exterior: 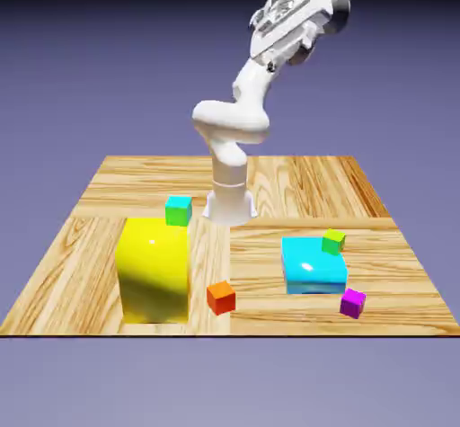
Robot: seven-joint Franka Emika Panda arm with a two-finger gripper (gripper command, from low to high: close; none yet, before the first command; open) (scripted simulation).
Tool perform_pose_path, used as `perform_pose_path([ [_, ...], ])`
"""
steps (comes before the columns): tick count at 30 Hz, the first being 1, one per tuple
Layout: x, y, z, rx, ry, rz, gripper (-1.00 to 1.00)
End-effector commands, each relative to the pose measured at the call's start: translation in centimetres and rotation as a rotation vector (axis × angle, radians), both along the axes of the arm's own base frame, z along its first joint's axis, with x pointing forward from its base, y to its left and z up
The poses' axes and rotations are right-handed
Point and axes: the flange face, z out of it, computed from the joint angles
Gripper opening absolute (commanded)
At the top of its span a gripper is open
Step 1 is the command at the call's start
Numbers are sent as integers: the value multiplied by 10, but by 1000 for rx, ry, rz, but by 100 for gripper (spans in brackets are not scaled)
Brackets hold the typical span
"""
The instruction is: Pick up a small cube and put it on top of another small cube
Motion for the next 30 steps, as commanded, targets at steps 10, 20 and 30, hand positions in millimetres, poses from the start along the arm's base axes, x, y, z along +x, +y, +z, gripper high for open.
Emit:
perform_pose_path([
  [10,37,146,-85,181,153,-285,0],
  [20,119,213,-301,240,456,-738,0],
  [30,149,173,-541,200,709,-1177,0],
])
